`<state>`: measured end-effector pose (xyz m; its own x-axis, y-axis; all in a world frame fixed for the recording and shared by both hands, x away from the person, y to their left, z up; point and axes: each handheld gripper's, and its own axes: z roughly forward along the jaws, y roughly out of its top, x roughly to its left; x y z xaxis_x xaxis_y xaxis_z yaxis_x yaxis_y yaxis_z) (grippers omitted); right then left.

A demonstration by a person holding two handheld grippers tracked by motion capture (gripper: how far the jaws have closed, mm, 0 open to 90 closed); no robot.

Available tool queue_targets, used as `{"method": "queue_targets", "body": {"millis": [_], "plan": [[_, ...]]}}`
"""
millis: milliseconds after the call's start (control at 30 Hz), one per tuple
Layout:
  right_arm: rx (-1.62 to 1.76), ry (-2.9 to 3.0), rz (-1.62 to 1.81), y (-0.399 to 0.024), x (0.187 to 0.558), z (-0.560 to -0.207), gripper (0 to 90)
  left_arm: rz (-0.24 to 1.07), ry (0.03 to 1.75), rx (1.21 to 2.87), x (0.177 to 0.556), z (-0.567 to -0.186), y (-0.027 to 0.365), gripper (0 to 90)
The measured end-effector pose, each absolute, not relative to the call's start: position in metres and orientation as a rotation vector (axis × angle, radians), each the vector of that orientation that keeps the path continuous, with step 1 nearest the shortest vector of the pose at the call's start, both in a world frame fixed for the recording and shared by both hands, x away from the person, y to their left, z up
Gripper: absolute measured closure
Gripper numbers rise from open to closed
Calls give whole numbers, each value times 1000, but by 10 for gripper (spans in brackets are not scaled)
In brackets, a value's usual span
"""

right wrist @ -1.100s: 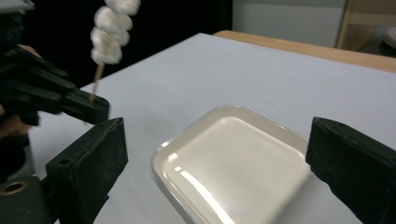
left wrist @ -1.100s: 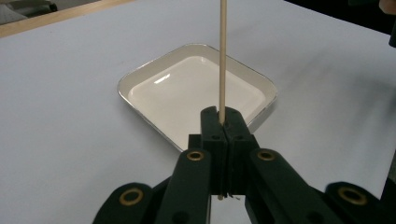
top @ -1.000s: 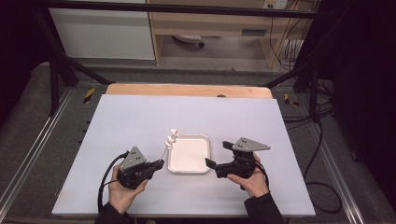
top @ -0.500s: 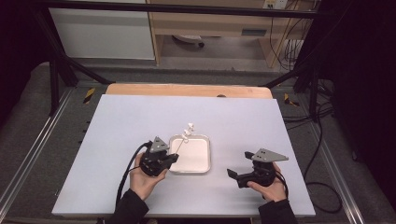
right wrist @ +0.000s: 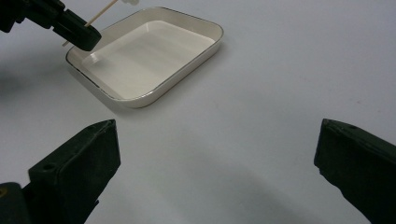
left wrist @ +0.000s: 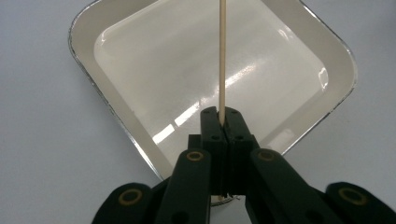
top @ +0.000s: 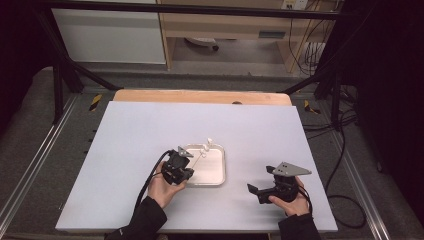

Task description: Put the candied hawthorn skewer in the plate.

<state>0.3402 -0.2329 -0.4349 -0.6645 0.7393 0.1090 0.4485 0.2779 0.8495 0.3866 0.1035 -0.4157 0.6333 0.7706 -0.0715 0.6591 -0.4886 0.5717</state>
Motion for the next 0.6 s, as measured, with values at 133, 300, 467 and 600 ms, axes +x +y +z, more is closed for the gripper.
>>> {"method": "queue_targets", "body": {"millis": [133,300,467,600], "plan": [[1096,2244,1339,-234,340,-436,8,239,1142,2325,391,-421,98,890],[1098,2247,1344,-235,339,-437,8,225,1204,2369,398,-425,91,889],[1093,2246,1349,-236,340,-437,9,201,1218,2382,399,-424,92,884],[1092,2248,1345,-235,340,-437,10,219,1192,2383,399,-424,93,764]]}}
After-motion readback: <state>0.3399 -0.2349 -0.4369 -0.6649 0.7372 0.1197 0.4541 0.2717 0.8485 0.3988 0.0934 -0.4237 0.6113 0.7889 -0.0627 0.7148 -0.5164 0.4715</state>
